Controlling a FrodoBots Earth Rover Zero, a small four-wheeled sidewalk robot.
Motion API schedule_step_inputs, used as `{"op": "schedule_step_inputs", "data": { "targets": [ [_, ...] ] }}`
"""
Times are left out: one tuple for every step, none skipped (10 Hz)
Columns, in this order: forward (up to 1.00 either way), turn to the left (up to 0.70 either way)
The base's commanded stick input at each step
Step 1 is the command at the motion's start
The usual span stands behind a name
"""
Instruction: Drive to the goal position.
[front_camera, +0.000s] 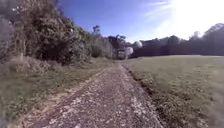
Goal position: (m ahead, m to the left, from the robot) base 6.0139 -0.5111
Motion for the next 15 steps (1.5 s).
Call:
{"op": "schedule_step_inputs", "data": {
  "targets": [
    [0.06,0.00],
    [0.06,0.00],
    [0.06,0.00],
    [0.06,0.00],
    [0.06,0.00],
    [0.06,0.00],
    [0.06,0.00],
    [0.06,0.00],
    [0.06,0.00],
    [0.06,0.00],
    [0.08,0.00],
    [0.70,0.00],
    [0.70,0.00],
    [0.70,0.00],
    [0.70,0.00]
  ]
}}
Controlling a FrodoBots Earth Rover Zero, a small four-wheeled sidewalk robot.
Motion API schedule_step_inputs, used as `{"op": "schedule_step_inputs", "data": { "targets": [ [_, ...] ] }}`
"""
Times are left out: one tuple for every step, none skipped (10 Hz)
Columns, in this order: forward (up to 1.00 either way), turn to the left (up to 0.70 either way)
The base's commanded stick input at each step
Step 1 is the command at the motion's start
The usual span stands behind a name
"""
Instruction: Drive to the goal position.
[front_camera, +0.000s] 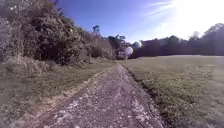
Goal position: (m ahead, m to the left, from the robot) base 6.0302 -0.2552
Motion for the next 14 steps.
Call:
{"op": "schedule_step_inputs", "data": {
  "targets": [
    [0.70,0.00],
    [0.70,0.00],
    [0.70,0.00],
    [0.70,0.00],
    [0.70,0.00],
    [0.70,0.00],
    [0.70,0.00],
    [0.70,0.00],
    [0.70,0.00],
    [0.70,0.00],
    [0.70,0.00],
    [0.70,0.00],
    [0.70,0.00],
    [0.70,0.00]
  ]
}}
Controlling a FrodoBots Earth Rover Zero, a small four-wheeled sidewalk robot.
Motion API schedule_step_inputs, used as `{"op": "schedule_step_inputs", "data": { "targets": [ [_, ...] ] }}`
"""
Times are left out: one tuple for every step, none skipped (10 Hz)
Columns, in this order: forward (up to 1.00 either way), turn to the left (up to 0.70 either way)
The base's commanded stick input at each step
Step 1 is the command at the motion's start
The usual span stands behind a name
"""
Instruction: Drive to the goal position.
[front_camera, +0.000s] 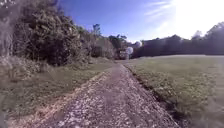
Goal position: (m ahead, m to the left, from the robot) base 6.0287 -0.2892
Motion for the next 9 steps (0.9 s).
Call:
{"op": "schedule_step_inputs", "data": {
  "targets": [
    [0.70,0.00],
    [0.70,0.00],
    [0.70,0.00],
    [0.70,0.00],
    [0.70,0.00],
    [0.70,-0.03],
    [0.70,-0.21],
    [0.70,-0.29],
    [0.70,-0.30]
  ]
}}
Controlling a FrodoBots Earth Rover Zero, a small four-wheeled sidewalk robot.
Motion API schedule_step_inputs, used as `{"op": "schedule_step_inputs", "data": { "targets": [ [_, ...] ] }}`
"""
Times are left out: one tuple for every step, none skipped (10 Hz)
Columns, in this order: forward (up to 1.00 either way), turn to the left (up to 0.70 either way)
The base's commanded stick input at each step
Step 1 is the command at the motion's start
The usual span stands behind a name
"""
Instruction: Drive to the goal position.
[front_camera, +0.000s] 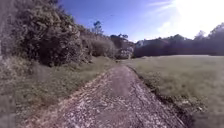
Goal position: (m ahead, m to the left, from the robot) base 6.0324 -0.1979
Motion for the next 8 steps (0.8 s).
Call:
{"op": "schedule_step_inputs", "data": {
  "targets": [
    [0.70,-0.11],
    [0.70,-0.02],
    [0.70,0.00],
    [0.70,0.00],
    [0.70,0.00],
    [0.70,0.00],
    [0.70,0.00],
    [0.70,-0.01]
  ]
}}
